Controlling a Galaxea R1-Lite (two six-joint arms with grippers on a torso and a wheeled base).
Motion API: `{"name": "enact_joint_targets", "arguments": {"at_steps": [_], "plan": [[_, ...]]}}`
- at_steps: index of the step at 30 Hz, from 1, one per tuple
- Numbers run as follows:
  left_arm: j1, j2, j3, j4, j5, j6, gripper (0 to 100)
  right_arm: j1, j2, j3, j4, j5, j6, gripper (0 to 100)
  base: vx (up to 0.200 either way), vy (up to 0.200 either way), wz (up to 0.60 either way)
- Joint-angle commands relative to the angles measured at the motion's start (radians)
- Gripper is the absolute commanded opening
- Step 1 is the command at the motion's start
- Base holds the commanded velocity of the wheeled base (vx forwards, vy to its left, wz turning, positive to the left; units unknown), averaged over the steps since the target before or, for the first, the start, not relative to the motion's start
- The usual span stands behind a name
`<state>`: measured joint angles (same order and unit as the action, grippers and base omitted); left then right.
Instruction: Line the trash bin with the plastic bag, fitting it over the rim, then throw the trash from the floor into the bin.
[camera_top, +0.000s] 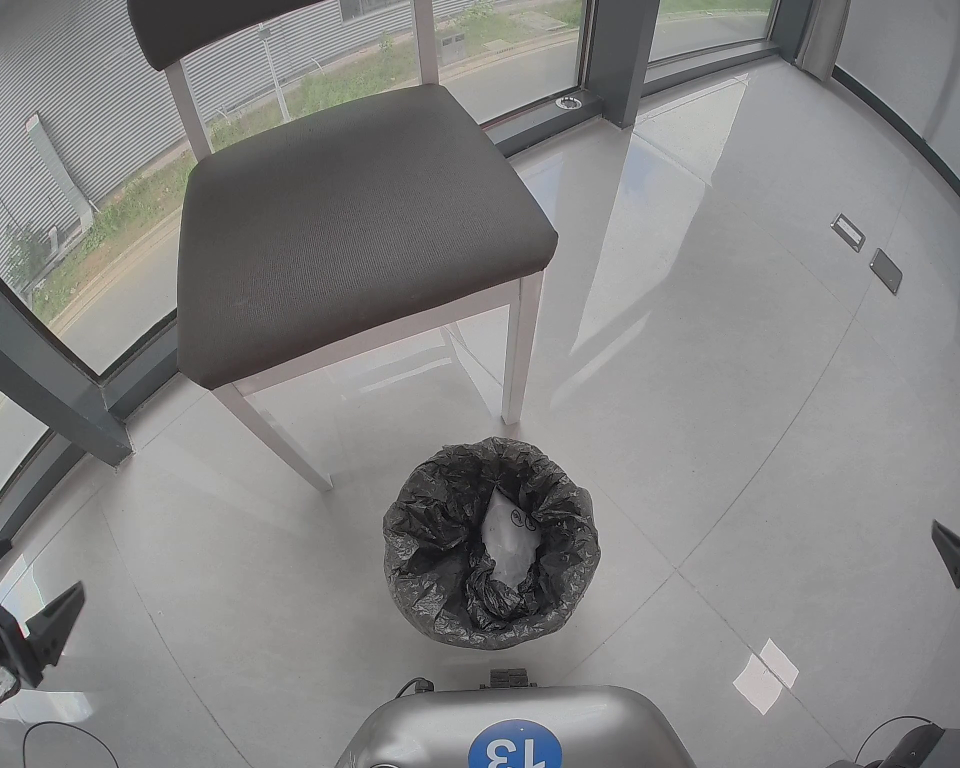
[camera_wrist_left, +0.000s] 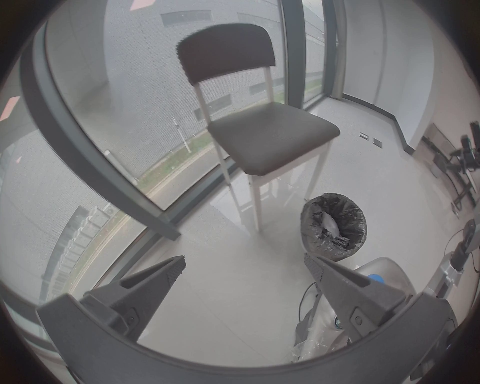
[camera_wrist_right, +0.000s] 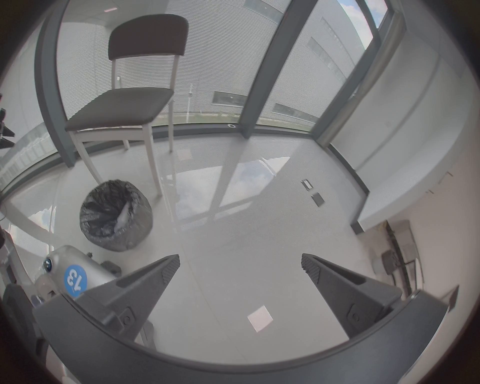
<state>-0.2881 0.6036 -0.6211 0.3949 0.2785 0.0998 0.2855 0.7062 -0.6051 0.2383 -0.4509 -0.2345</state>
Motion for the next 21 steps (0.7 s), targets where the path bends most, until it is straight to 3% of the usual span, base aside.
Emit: {"name": "enact_joint_targets", "arguments": {"at_steps": [1, 3, 7, 9, 16, 21], "plan": [[0.202, -0.41, -0.086, 0.282, 0.024, 0.012, 100, -0.181, -0.511, 0.005, 0.383, -0.031, 0.006, 100, 0.0, 0.0, 0.0], [0.211, -0.453, -0.075, 0.305, 0.022, 0.011, 100, -0.203, -0.571, 0.008, 0.441, -0.028, 0.012, 100, 0.0, 0.0, 0.0], [0.213, -0.512, -0.031, 0.348, 0.022, -0.043, 100, -0.207, -0.614, 0.048, 0.403, 0.012, 0.219, 100, 0.0, 0.0, 0.0], [0.213, -0.512, -0.02, 0.329, 0.019, -0.052, 100, -0.209, -0.614, 0.059, 0.361, 0.05, 0.253, 100, 0.0, 0.0, 0.0], [0.213, -0.512, -0.028, 0.355, 0.024, -0.06, 100, -0.21, -0.614, 0.018, 0.454, 0.061, 0.244, 100, 0.0, 0.0, 0.0], [0.213, -0.513, -0.077, 0.461, 0.022, -0.061, 100, -0.315, -0.651, -0.045, 0.67, 0.066, 0.253, 100, 0.0, 0.0, 0.0]]}}
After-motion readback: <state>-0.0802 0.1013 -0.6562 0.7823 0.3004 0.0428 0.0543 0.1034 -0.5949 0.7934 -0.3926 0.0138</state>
